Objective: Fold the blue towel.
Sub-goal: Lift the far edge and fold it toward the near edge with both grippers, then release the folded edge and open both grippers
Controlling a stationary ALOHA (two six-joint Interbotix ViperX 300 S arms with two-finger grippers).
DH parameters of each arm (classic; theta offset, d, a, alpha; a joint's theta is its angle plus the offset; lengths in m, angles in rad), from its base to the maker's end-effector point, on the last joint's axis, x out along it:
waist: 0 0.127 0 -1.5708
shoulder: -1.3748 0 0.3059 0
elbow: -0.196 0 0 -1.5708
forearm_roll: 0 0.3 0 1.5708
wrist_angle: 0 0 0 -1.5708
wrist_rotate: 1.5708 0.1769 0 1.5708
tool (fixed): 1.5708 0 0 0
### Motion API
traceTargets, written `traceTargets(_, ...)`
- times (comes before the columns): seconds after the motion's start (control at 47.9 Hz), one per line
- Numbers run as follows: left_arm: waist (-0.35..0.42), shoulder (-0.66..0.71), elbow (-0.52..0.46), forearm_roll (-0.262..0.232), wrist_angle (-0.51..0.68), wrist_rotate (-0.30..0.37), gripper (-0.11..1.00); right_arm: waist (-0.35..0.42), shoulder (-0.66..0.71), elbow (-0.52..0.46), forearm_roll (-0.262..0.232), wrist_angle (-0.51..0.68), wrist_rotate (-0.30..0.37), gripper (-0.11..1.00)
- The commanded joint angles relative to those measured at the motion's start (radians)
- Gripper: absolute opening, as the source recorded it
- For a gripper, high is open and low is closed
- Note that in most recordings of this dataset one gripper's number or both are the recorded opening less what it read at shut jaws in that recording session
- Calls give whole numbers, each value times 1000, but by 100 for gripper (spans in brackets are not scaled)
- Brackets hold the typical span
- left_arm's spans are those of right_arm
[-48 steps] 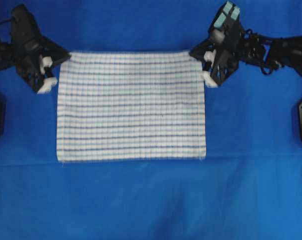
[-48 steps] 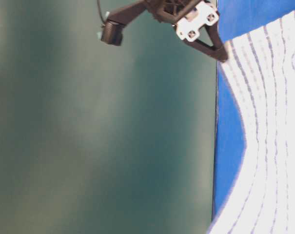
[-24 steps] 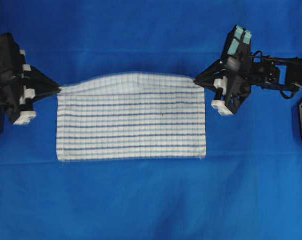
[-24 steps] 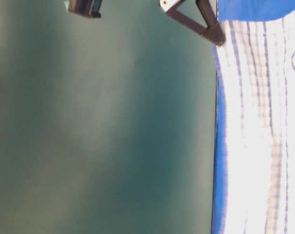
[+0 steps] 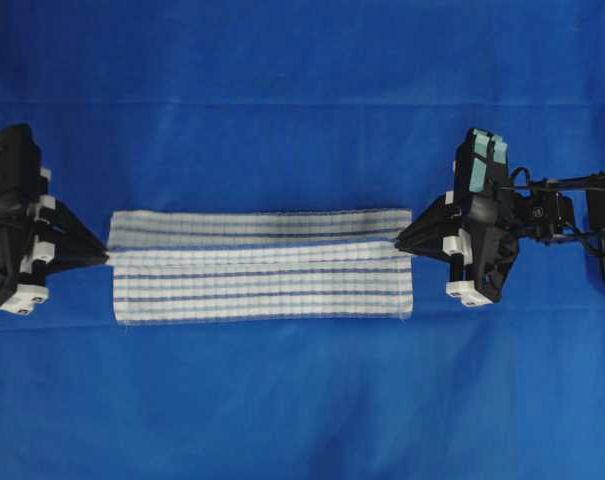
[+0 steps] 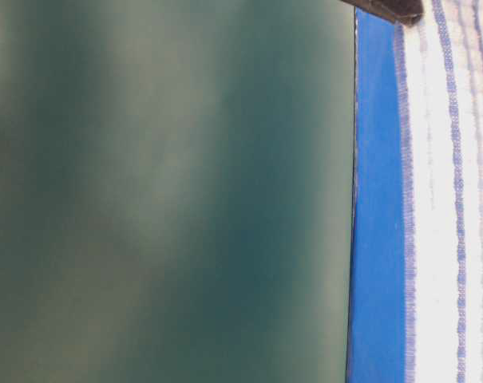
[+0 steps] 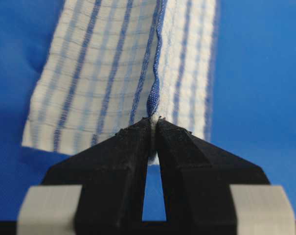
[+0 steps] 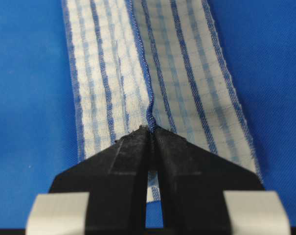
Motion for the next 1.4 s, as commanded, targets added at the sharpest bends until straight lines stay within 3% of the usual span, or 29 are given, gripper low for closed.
traceTargets(0.0,-28,28,2,-2,-14,-12,3,15,-2,-9,3,3,12,5)
traceTargets(0.146,-66,64,-3,-2,-41,-34,3,34,26,-9,3,5,32,5)
traceTargets(0.564,-71,222,-14,-2,-166,-38,3,41,103,-38,3,20,38,5)
traceTargets(0.669,-71,239,-21,-2,-189,-40,5,49,104,-40,3,23,38,12)
traceTargets(0.731,-71,236,-21,-2,-198,-40,13,51,104,-41,3,23,38,30)
traceTargets(0.857,-71,224,-17,-2,-195,-37,44,51,103,-41,-2,25,34,63)
traceTargets(0.94,-69,213,-14,0,-186,-28,71,46,100,-40,-3,23,23,61)
traceTargets(1.003,-52,204,-12,2,-173,-21,83,25,97,-37,-3,23,23,58)
traceTargets(1.17,34,201,-12,3,-164,14,81,-60,97,-40,-12,26,18,58)
traceTargets(1.379,150,199,-15,3,-158,109,81,-133,97,-41,-26,58,18,58)
